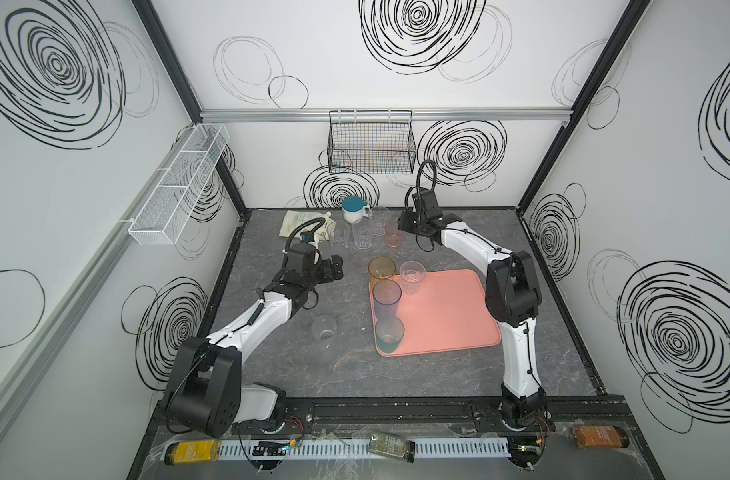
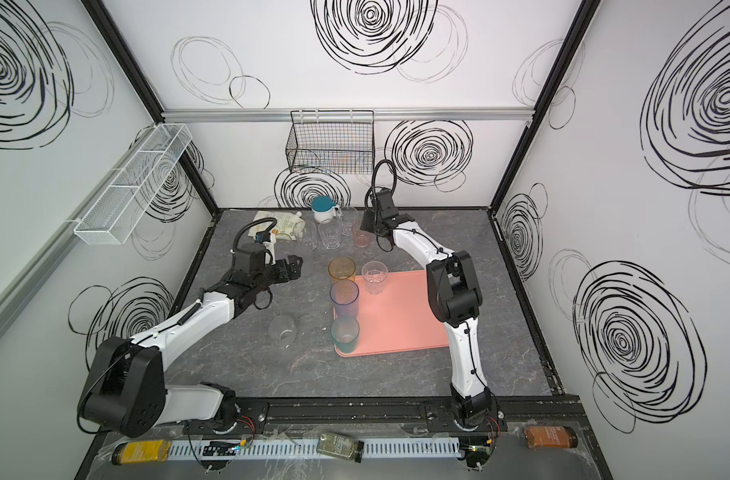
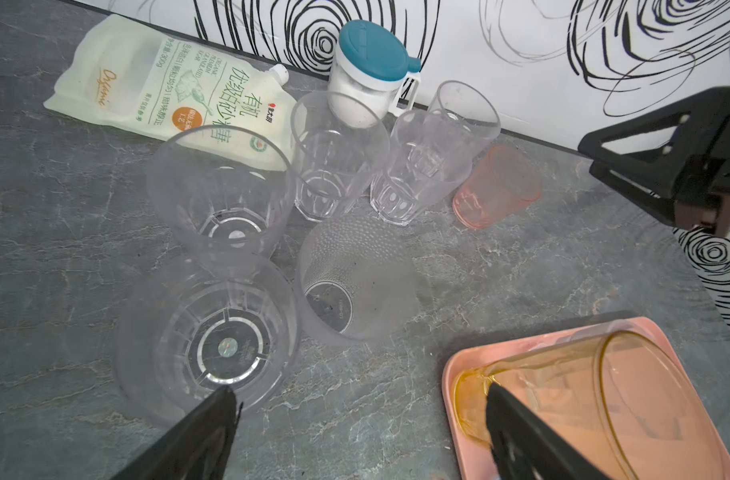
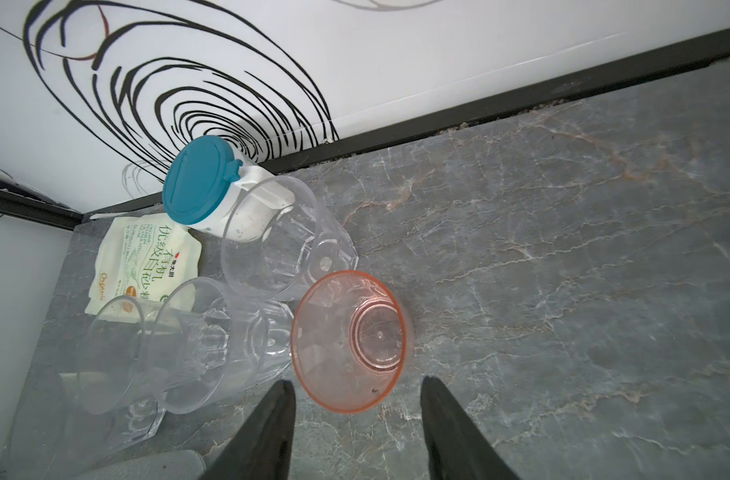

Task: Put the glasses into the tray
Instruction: 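Move the right gripper to another clear glass beside the pink glass, then close the right gripper on the second clear glass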

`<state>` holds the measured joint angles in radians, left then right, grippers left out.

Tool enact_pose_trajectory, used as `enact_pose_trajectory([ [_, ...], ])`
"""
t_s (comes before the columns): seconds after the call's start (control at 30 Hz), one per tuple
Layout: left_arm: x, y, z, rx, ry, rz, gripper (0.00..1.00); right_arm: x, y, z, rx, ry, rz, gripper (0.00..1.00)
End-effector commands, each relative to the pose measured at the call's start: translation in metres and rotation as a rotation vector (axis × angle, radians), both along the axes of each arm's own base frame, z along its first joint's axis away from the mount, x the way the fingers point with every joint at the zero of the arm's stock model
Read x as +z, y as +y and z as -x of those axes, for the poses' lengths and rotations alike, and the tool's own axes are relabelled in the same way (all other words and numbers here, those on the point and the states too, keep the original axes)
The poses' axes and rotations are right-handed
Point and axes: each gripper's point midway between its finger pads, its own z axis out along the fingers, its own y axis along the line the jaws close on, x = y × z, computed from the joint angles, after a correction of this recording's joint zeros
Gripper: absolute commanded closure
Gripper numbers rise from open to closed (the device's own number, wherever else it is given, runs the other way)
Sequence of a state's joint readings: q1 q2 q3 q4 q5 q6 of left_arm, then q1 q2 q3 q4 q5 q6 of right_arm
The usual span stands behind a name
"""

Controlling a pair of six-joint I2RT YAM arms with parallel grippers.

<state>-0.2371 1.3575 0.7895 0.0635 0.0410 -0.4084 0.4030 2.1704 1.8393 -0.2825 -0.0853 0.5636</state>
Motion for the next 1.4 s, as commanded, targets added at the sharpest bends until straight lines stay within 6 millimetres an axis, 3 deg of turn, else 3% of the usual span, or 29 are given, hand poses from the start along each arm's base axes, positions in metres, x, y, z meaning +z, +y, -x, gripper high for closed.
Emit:
enact_pose_trajectory([
  [0.0,0.004,0.002,-0.007,0.015,-0.037,0.027,0.04,0.016,0.012,-0.003,0.023,-0.051,0.062,0.49],
  [0.1,0.004,0.005,-0.008,0.026,-0.038,0.023,0.04,0.022,0.033,0.001,0.08,-0.067,0.051,0.49],
  [0.2,0.003,0.01,-0.01,0.041,-0.036,0.018,0.04,0.015,0.055,0.004,0.137,-0.053,0.007,0.48],
  [0.4,0.001,0.014,-0.009,0.069,-0.027,0.033,0.04,0.009,0.097,-0.001,0.198,-0.065,-0.011,0.44],
  [0.5,-0.001,0.014,-0.007,0.07,-0.025,0.022,0.04,0.002,0.108,-0.009,0.183,-0.073,0.003,0.44],
  [0.93,-0.001,0.011,-0.007,0.069,-0.027,0.01,0.04,-0.033,0.115,-0.024,0.191,-0.082,0.058,0.46],
  [1.1,-0.002,0.017,-0.007,0.093,-0.023,-0.011,0.03,-0.048,0.117,-0.027,0.193,-0.071,0.056,0.52],
  [1.37,0.0,0.023,-0.006,0.123,-0.027,-0.024,0.02,-0.048,0.114,-0.027,0.18,-0.068,0.078,0.64],
])
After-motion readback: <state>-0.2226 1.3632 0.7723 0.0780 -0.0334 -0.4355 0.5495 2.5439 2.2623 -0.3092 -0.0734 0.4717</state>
